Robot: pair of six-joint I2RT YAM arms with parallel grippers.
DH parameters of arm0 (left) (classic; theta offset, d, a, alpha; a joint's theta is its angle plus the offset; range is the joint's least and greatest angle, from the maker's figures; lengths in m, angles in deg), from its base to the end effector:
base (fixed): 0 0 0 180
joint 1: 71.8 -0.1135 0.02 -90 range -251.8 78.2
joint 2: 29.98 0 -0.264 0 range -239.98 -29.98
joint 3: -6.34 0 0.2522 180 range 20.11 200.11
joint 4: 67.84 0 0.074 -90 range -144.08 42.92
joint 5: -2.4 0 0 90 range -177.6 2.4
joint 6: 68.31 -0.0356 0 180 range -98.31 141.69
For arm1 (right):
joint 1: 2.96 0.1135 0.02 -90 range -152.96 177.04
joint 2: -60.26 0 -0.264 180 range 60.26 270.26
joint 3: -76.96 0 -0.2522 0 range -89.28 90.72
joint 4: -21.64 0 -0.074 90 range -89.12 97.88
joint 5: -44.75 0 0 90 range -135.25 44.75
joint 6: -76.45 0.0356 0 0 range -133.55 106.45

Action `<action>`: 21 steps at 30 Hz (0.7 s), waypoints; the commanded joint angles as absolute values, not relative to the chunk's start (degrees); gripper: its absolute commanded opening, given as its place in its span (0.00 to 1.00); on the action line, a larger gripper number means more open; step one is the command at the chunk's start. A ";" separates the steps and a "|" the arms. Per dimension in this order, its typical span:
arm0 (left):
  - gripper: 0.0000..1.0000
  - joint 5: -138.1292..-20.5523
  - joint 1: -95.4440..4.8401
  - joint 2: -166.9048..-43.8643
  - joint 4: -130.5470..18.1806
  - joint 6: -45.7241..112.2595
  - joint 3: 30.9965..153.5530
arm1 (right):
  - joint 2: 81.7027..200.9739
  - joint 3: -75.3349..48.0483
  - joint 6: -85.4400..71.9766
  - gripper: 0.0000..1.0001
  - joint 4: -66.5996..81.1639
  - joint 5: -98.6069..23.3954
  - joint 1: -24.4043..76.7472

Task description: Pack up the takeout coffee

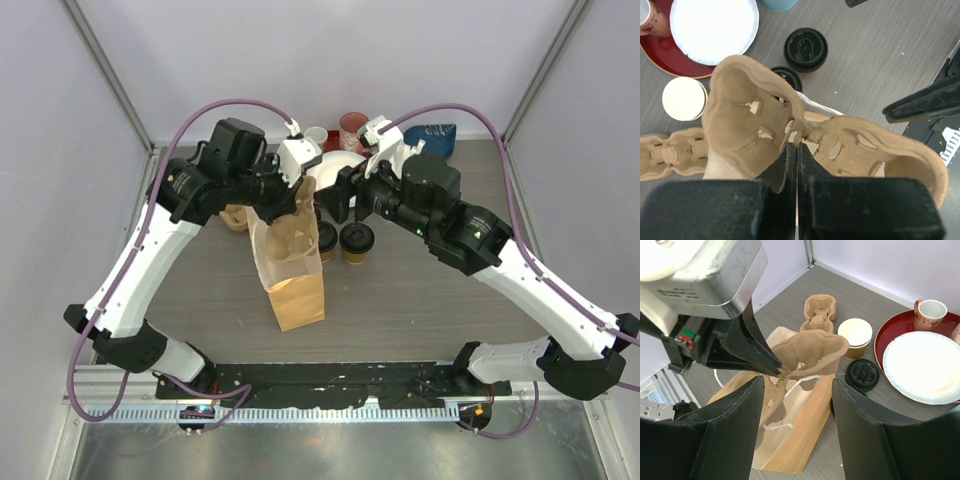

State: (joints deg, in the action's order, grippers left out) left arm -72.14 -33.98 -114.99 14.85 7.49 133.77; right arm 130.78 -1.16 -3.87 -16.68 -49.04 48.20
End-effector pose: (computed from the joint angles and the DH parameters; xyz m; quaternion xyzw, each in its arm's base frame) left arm 0.2042 -0.1705 0.4766 0.4451 0.7832 -0.2047 0.3829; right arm 0.1624 0.1979 0.4804 -0.2445 0.7076 0.3141 0.5839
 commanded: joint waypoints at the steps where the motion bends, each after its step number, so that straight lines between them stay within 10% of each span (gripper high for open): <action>1: 0.00 -74.68 -33.83 -111.19 13.77 5.96 132.34 | 132.94 0.98 -3.26 0.61 -16.47 -47.88 47.93; 21: 0.00 -80.40 -33.83 -107.67 14.13 5.25 127.60 | 134.25 -0.16 -3.62 0.61 -19.37 -37.33 45.65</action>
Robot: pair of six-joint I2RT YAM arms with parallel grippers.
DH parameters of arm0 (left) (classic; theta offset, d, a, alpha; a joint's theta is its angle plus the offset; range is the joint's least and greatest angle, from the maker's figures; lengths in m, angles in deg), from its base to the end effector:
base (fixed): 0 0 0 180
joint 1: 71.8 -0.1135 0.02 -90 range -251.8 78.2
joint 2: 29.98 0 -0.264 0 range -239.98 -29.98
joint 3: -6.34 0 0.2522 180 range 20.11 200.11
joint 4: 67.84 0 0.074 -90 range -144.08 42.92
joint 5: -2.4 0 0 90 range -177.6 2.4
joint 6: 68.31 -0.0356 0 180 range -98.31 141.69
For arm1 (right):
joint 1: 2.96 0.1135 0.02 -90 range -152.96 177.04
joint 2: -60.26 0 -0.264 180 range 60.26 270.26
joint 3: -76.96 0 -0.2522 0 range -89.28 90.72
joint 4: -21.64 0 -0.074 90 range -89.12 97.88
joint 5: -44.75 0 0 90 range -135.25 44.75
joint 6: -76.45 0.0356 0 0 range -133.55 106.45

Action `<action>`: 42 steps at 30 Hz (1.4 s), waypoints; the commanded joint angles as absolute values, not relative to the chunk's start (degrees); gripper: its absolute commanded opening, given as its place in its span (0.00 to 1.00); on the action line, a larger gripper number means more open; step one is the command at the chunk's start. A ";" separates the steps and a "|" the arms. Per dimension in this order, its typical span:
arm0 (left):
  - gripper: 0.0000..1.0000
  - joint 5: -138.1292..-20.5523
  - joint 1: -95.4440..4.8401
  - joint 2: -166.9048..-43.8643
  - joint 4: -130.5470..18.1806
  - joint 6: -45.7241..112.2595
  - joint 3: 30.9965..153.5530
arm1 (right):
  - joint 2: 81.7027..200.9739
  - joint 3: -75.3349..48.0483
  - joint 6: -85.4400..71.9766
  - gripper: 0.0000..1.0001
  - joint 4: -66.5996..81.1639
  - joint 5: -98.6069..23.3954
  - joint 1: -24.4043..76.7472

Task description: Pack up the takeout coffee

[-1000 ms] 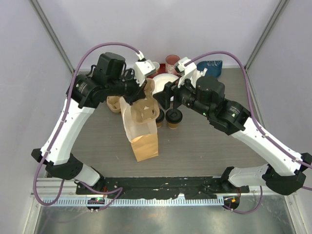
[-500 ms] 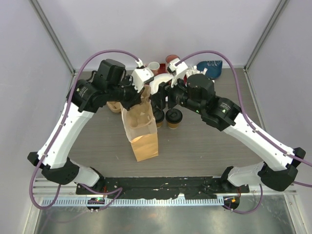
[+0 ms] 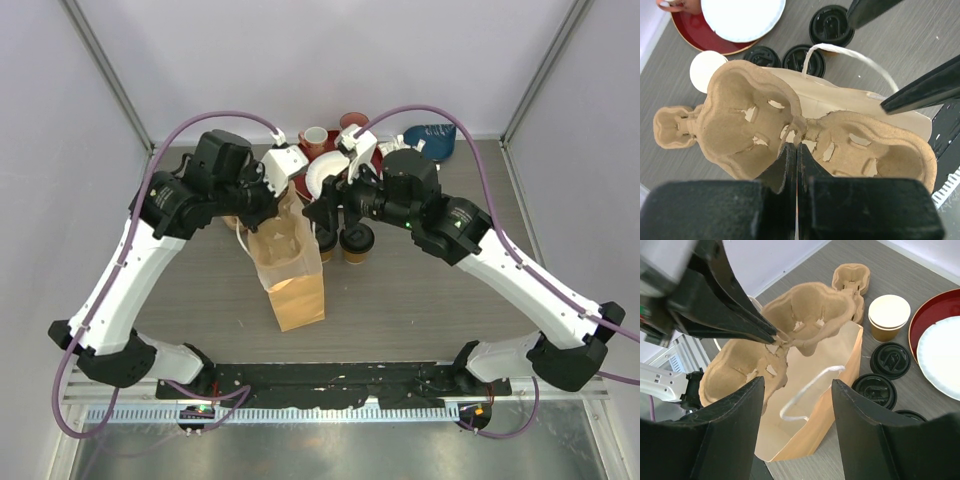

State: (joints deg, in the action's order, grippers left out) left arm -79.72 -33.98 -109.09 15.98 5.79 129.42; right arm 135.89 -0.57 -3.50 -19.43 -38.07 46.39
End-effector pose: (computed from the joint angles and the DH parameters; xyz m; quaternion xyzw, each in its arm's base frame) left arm 0.1831 -0.1483 0.4778 0.4342 0.7930 -0.1415 0.4033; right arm 0.1826 0.2195 0.4562 -0.3011 0.7289 0.3466 0.5079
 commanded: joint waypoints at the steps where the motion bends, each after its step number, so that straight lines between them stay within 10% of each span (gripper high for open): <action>1: 0.00 -80.31 -33.83 -107.67 13.60 5.77 126.55 | 134.78 -0.16 -2.83 0.61 -19.63 -37.77 45.65; 26: 0.00 -78.64 -33.31 -109.78 5.69 10.70 112.57 | 138.74 -1.74 -0.63 0.58 -17.87 -41.20 45.38; 42: 0.00 -68.35 -33.31 -108.29 12.01 13.69 112.65 | 138.48 -3.93 0.78 0.15 -17.96 -43.40 45.03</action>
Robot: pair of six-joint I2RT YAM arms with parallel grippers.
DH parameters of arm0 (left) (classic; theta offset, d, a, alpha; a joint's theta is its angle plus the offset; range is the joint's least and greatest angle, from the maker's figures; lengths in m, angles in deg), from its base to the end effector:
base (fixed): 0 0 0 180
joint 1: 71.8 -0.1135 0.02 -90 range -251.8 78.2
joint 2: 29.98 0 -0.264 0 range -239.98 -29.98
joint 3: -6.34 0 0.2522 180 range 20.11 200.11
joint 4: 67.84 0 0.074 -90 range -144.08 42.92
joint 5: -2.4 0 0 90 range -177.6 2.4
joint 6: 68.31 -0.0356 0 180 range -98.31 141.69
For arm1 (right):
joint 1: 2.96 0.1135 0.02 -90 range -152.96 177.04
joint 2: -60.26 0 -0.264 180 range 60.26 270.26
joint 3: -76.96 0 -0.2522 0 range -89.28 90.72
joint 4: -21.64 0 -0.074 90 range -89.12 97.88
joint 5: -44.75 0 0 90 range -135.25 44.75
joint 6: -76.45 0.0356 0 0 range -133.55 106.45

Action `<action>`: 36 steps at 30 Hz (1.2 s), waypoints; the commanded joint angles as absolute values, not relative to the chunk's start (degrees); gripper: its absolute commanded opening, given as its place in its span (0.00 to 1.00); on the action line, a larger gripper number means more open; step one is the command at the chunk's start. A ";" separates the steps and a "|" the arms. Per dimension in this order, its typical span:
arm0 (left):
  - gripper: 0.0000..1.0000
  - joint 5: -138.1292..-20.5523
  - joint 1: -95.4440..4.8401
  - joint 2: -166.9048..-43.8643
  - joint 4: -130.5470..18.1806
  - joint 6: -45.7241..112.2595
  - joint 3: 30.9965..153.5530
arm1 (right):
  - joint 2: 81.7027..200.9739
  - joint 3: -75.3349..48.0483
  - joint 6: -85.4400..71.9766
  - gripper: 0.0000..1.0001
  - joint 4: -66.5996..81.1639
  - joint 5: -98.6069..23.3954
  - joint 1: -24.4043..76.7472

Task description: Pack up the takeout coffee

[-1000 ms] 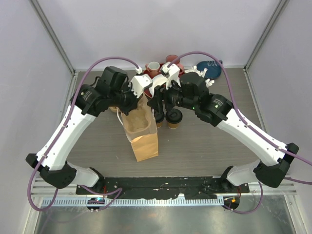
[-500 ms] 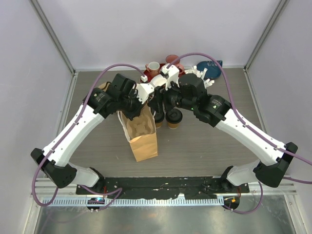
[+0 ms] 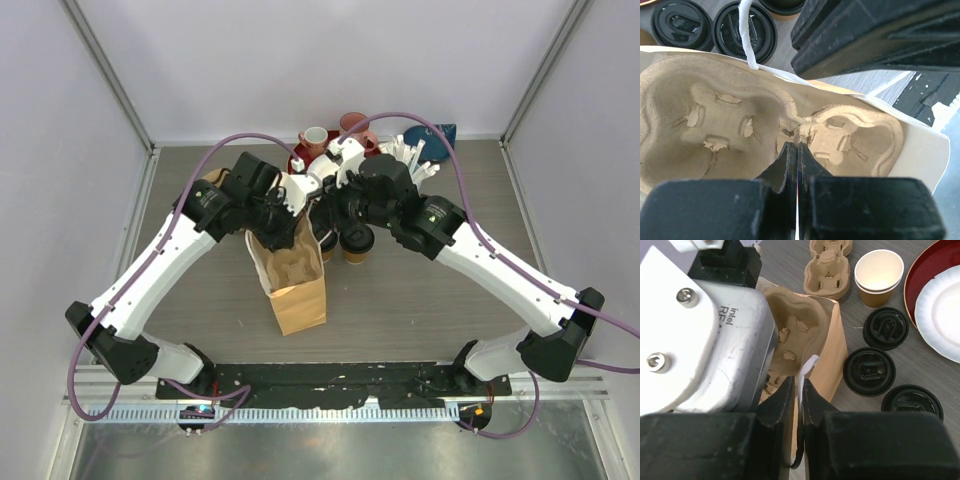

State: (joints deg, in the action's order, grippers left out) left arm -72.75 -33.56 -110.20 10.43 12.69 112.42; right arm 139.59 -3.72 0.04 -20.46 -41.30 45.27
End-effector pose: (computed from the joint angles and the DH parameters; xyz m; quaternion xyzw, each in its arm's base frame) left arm 0.2050 -0.1732 0.3978 0.4143 0.8434 -0.1990 0.2783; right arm 0.2044 0.2325 0.4179 -0.2652 0.7858 0.3112 0.4641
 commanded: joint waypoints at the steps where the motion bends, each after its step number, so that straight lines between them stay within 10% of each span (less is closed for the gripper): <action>1: 0.00 -68.96 -33.31 -108.03 12.45 13.78 112.74 | 138.48 -3.94 0.78 0.13 -17.96 -43.58 45.03; 36: 0.00 -72.22 -32.43 -108.73 -2.75 23.70 94.29 | 135.14 -6.48 4.21 0.01 -16.91 -48.85 45.12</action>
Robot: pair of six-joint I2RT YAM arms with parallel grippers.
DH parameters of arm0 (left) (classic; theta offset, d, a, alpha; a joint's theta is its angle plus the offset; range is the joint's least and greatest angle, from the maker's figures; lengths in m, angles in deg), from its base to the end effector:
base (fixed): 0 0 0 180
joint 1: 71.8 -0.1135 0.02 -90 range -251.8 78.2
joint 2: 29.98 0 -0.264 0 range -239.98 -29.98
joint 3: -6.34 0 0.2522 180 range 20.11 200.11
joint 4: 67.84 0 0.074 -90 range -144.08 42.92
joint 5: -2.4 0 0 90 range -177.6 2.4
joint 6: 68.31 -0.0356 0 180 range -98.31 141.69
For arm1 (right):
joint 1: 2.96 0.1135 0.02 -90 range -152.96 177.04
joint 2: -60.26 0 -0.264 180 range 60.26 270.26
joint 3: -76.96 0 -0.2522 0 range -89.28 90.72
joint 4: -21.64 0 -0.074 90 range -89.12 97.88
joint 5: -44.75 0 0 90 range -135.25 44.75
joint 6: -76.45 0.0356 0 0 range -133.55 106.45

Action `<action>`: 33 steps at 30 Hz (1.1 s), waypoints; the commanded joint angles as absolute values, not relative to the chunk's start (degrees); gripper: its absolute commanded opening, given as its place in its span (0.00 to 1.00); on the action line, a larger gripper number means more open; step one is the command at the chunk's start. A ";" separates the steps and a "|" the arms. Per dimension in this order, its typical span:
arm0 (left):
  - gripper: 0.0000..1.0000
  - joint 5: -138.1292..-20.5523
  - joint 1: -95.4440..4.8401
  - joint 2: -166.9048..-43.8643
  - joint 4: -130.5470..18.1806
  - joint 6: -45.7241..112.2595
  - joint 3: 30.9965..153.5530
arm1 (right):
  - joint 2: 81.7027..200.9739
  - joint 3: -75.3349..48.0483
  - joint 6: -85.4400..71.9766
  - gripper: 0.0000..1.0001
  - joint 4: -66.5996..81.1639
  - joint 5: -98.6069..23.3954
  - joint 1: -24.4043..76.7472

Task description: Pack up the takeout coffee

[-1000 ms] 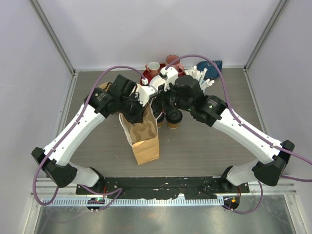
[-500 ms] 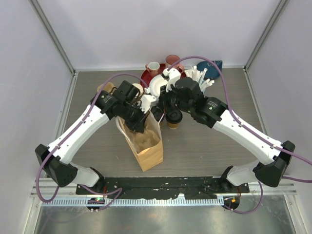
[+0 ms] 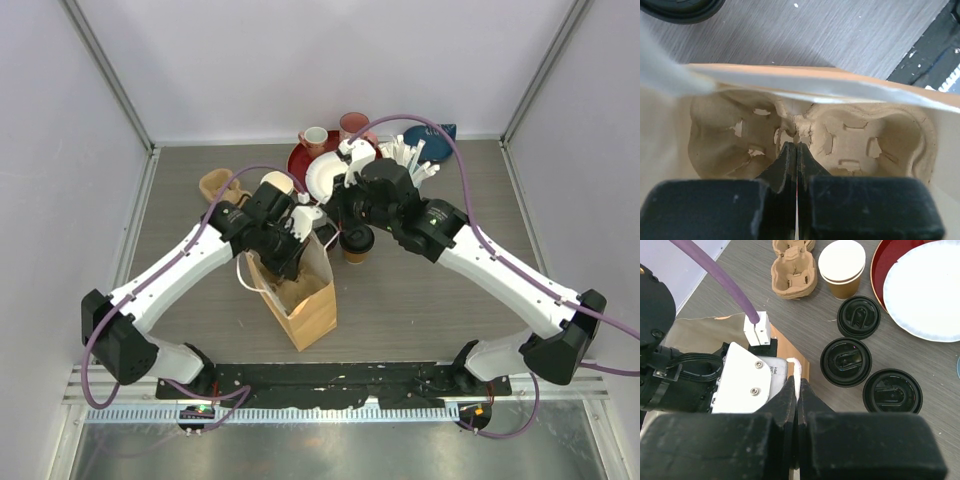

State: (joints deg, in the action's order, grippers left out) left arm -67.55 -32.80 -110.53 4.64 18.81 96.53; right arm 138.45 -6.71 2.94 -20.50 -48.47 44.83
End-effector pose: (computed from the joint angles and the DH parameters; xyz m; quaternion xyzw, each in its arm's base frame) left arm 0.2055 -0.1821 0.3206 0.3803 0.8794 -0.2326 0.1674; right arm 0.2069 0.2251 0.4059 -0.2114 0.8114 0.2697 0.4735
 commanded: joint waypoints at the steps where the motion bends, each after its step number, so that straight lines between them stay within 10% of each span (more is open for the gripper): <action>1: 0.00 -72.92 -32.43 -108.55 -3.19 24.23 93.07 | 134.88 -6.57 4.47 0.01 -16.56 -48.76 45.21; 17: 0.00 -71.08 -32.69 -106.27 -12.34 26.43 82.94 | 135.49 -6.15 2.46 0.03 -17.34 -47.20 46.09; 22: 0.00 -70.81 -32.69 -105.30 -9.96 26.88 85.85 | 137.34 -4.11 -1.85 0.78 -23.33 -39.20 46.18; 33: 0.00 -70.20 -32.69 -104.60 -9.96 25.64 86.02 | 136.37 -11.14 -7.57 0.75 -22.88 -38.55 47.05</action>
State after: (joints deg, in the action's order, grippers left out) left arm -71.55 -32.49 -106.16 -10.64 25.76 83.96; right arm 137.71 -9.58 -4.03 -22.71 -36.41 46.76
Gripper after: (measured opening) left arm 0.009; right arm 0.800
